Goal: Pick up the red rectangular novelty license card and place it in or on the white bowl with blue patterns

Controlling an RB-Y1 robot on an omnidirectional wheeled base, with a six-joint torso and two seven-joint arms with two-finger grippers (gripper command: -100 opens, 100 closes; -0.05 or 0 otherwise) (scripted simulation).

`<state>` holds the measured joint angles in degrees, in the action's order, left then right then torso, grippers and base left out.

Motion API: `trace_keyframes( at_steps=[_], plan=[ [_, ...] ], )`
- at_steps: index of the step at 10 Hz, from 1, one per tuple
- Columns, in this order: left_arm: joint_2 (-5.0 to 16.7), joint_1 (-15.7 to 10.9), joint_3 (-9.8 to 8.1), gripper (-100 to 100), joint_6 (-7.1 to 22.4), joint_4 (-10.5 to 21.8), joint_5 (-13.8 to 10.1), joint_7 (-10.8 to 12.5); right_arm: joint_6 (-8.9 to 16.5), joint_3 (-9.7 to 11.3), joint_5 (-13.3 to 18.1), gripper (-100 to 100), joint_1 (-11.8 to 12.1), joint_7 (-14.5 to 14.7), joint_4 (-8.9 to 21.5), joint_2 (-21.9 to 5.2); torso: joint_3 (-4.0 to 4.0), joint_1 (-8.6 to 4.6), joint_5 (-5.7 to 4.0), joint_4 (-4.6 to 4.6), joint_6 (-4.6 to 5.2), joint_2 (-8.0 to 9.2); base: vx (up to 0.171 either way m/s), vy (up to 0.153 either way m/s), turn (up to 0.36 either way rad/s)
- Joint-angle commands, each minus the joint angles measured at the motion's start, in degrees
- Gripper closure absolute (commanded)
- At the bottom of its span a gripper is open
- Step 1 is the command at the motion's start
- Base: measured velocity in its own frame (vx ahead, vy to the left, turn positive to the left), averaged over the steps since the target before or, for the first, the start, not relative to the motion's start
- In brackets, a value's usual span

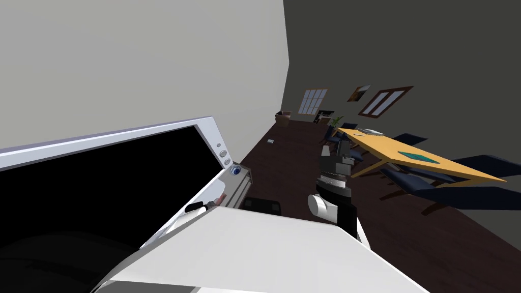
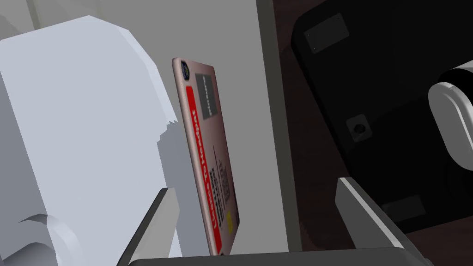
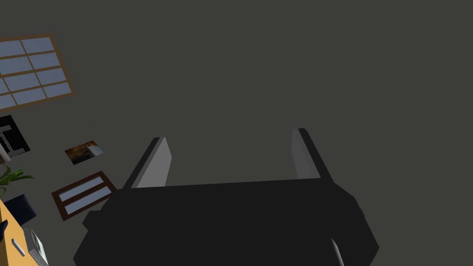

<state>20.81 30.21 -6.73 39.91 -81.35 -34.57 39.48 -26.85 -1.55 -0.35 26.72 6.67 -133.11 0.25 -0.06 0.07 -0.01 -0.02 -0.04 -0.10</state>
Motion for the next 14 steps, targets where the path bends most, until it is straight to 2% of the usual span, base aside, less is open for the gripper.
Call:
trace_keyframes(
  at_steps=[1,7,8,9,10,14],
  plan=[
    [1.2,0.0,0.02,-100,2.0,1.6,-1.9,1.7,0.0,0.0,0.0,0,0.0,0.0,0.0,0.0,0.00,0.00,0.00,0.00,0.00,0.00,0.055,0.049,-0.146],
    [5.7,-0.6,0.57,-100,6.0,7.8,-8.4,5.5,0.0,0.0,0.0,0,0.0,0.0,0.0,0.0,-0.02,0.05,0.02,-0.01,-0.01,-0.04,0.046,0.052,-0.109],
    [5.2,-0.3,0.48,-100,5.7,6.9,-7.6,5.1,0.0,0.0,0.0,0,0.0,0.0,0.0,0.0,-0.02,0.05,0.01,-0.01,-0.02,-0.02,0.015,0.025,-0.020],
    [5.3,-0.3,0.47,0,5.8,6.9,-7.7,5.3,0.0,0.0,0.0,0,0.0,0.0,0.0,0.0,0.02,-0.03,0.00,0.00,-0.03,0.04,0.000,0.000,0.000],
    [4.2,-1.4,0.55,-100,4.8,8.9,-7.1,4.7,0.0,0.0,0.0,0,0.0,0.0,0.0,0.0,0.04,-0.11,-0.02,0.01,-0.03,0.08,0.004,0.020,0.000],
    [1.7,-3.9,0.73,-100,2.4,13.6,-5.5,3.3,0.0,0.0,0.0,0,0.0,0.0,0.0,0.0,0.08,-0.12,-0.02,0.03,-0.02,0.14,-0.005,0.014,-0.019]
  ],
)
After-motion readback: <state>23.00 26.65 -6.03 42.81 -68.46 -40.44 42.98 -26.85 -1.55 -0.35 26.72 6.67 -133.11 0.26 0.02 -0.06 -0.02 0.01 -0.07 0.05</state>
